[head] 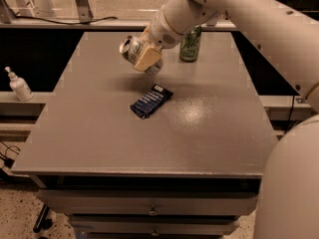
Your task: Knock 7up can over
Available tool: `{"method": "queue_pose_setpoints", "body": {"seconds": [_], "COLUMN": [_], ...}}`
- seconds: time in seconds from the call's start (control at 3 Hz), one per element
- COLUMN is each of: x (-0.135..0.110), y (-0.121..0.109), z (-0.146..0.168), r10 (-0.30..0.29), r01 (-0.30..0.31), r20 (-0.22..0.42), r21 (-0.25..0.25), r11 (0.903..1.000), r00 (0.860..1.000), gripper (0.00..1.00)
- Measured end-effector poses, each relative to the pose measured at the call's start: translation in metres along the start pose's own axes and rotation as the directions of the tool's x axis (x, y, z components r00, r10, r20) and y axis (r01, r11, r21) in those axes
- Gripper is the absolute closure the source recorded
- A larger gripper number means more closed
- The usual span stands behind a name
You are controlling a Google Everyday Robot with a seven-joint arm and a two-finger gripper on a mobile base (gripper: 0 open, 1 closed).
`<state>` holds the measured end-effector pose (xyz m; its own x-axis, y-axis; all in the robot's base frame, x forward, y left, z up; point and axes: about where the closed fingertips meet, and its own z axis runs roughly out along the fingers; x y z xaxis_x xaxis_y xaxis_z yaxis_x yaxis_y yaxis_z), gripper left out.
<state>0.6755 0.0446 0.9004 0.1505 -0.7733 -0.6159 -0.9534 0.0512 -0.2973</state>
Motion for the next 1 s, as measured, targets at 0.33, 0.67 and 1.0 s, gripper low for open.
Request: {"method": "queue_pose_setpoints", "body": {"seconds": [0.33, 0.67, 1.0], "x": [0.019, 0.027, 0.027], "y": [0.014, 0.025, 0.034], "z": [0.009, 0.015, 0.024], "r10": [-0.090, -0.173, -0.231], "r01": [0.078, 0.139, 0.178], "r20": [-0.152, -0.250, -0.298], "r21": [-0.081, -0.147, -0.195], "r11": [0.9936, 0.9793, 0.9646], "r00": [0.984, 0.953, 0.926], "gripper": [1.00, 1.00, 0.82]}}
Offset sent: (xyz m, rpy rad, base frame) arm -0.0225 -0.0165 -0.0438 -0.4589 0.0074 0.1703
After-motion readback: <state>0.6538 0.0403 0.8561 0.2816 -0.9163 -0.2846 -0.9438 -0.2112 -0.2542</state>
